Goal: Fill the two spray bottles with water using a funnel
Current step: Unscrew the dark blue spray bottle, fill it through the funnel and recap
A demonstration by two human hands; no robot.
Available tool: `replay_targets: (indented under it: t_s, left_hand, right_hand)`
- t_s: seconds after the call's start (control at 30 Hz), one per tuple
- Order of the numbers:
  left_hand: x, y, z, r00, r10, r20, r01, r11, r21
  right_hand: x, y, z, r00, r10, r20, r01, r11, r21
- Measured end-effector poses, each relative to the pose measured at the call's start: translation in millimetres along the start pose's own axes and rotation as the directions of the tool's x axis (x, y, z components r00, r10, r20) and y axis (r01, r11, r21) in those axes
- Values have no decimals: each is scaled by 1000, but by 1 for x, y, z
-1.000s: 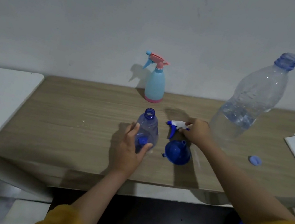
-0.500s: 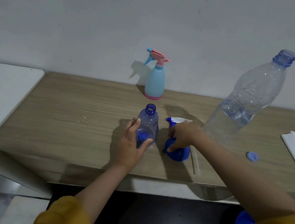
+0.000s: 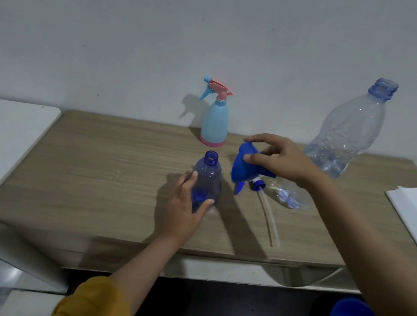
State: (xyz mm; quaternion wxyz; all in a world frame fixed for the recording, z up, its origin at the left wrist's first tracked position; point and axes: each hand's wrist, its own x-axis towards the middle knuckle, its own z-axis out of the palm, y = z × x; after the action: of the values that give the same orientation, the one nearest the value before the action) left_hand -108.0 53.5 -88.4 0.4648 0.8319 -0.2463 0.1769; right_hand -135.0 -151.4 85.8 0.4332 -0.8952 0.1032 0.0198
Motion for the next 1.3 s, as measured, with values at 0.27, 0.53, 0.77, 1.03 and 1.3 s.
replay_targets:
  t_s: [0.27, 0.53, 0.77, 1.03, 1.3]
  left_hand:
    - [-1, 7, -3, 999, -43, 29, 42, 999, 24]
    - [0, 8, -5, 999, -17, 42, 17, 1000, 2]
    - [0, 8, -5, 998, -26, 52, 27, 999, -21]
    - [-1, 3, -2, 997, -46, 65, 46, 999, 3]
    - [-2, 3, -1, 997, -56, 47, 56, 998, -6]
  right_hand:
    - [-8, -39, 27, 965, -26, -260, 154, 862, 484]
    - [-6, -31, 54, 899, -70, -432, 283, 846, 452]
    - [-3, -14, 73, 894, -118, -432, 311, 857, 410]
    - [-2, 1, 86, 905, -160, -395, 321, 866, 384]
    - [-6, -1, 92, 898, -115, -424, 309, 851, 424]
